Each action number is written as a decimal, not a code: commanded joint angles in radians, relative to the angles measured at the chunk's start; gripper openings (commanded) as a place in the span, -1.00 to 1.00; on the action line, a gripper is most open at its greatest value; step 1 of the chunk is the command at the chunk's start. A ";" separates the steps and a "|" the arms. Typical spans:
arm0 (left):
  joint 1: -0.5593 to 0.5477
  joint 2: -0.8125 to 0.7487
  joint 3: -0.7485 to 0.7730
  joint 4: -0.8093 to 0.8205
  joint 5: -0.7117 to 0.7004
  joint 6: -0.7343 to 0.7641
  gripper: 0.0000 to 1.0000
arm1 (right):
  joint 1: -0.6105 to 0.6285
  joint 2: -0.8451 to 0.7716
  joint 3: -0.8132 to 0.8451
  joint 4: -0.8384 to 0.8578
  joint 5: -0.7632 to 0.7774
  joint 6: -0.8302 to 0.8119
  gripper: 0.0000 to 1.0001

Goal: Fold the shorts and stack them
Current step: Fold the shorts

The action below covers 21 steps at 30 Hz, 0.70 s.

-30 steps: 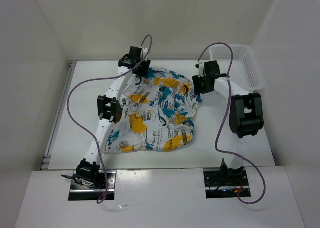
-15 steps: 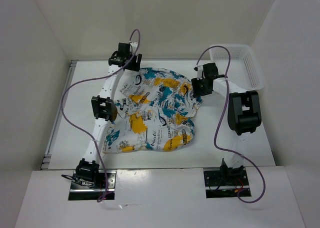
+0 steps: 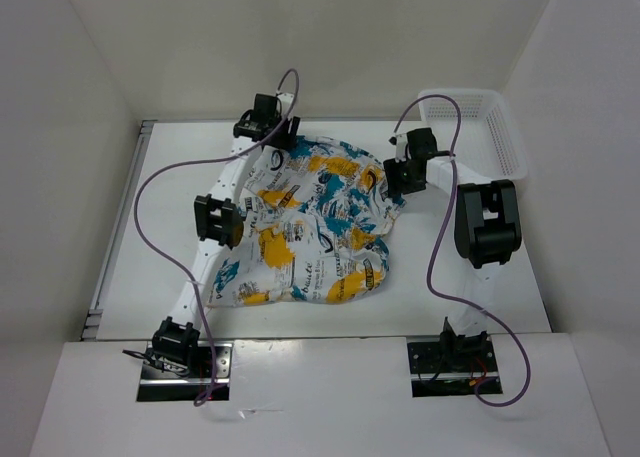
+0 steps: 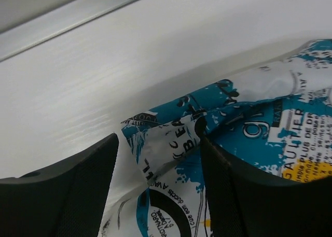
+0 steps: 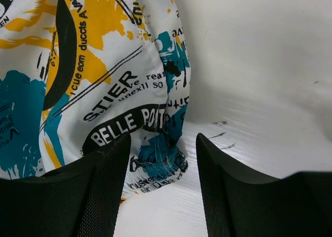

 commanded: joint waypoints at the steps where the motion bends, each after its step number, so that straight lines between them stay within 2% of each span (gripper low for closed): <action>1: 0.011 0.039 -0.001 0.051 -0.030 0.003 0.41 | -0.006 0.006 0.025 0.018 0.008 -0.014 0.18; 4: 0.011 0.048 0.008 0.073 -0.041 0.003 0.32 | -0.006 0.006 0.025 0.018 0.008 -0.014 0.18; 8: 0.020 0.048 0.009 0.073 -0.032 0.003 0.04 | -0.006 0.006 0.025 0.018 -0.001 -0.014 0.18; 11: 0.020 0.048 0.018 0.082 -0.021 0.003 -0.35 | -0.006 0.016 0.035 0.018 -0.001 -0.014 0.18; 12: 0.020 0.048 0.018 0.082 -0.021 0.003 -0.35 | -0.006 0.027 0.036 0.018 -0.001 -0.014 0.13; 13: 0.020 0.048 0.018 0.082 -0.021 0.003 -0.53 | -0.006 0.027 0.036 0.018 -0.001 -0.014 0.10; 17: 0.011 0.048 0.033 0.091 -0.010 0.003 -0.94 | -0.006 0.038 0.055 0.018 0.008 -0.005 -0.05; 18: 0.011 0.048 0.033 0.104 -0.010 0.003 -1.00 | -0.006 0.038 0.055 0.018 0.023 -0.005 -0.05; 21: 0.000 0.015 0.033 0.116 -0.010 0.003 -1.00 | -0.006 0.038 0.055 0.028 0.063 -0.017 -0.05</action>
